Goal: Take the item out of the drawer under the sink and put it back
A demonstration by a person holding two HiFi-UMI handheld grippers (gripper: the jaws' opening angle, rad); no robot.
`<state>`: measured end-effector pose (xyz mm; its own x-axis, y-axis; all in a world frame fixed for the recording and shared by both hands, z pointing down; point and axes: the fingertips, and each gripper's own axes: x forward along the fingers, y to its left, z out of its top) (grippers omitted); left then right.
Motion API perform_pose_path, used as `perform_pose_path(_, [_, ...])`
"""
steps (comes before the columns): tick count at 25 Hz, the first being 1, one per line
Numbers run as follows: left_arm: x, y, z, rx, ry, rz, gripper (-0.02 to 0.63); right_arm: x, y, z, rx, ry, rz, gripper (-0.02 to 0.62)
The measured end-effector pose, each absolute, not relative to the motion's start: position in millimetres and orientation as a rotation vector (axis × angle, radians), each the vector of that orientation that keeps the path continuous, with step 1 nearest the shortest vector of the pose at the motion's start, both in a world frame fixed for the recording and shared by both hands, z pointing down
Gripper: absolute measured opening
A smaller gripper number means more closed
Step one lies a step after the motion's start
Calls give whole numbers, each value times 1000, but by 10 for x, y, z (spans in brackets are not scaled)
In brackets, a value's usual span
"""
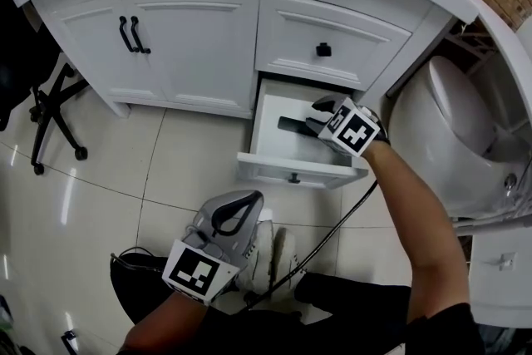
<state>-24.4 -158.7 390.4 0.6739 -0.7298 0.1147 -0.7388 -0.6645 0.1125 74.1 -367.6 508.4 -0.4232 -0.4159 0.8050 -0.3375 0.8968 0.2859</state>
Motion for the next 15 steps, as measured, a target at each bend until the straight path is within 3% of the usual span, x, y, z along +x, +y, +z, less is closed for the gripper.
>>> perform_pose_path(15, [-252, -1726, 4081, 2699, -1206, 115, 5, 718, -3707, 5949, 329, -2003, 118, 190])
